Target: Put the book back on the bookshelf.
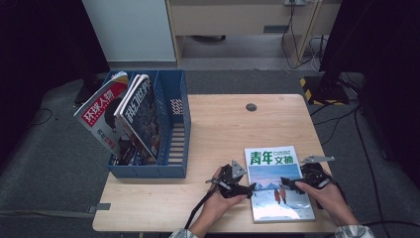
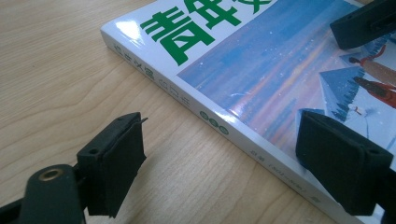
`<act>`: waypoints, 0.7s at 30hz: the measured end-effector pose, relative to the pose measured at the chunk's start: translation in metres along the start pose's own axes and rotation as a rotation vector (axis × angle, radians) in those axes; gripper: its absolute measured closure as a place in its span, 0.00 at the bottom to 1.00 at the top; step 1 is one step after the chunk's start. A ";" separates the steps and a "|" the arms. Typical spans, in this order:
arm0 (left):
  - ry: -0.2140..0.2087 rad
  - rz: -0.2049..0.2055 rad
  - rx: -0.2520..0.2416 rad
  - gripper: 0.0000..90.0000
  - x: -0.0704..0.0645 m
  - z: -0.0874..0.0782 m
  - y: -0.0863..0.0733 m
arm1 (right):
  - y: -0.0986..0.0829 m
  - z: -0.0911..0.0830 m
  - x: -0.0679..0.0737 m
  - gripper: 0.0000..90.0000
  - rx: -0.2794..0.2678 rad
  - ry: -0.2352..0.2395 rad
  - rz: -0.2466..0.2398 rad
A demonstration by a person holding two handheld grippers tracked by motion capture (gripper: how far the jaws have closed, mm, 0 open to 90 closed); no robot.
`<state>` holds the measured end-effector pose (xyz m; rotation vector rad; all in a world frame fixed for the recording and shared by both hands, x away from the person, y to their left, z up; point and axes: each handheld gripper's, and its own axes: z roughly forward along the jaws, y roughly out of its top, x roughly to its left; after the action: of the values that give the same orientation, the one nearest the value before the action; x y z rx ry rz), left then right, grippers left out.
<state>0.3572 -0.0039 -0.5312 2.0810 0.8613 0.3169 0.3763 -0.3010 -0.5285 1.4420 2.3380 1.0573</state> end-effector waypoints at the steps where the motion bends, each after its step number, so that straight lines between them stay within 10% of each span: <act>1: 0.000 0.000 0.000 0.17 0.000 0.000 0.000 | 0.000 0.000 0.000 0.02 0.000 0.000 0.000; 21: 0.019 -0.008 0.009 0.17 0.034 -0.011 -0.005 | 0.019 0.028 0.030 0.02 -0.023 -0.003 -0.007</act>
<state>0.3743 0.0274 -0.5307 2.0848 0.8838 0.3297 0.3889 -0.2579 -0.5305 1.4248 2.3194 1.0765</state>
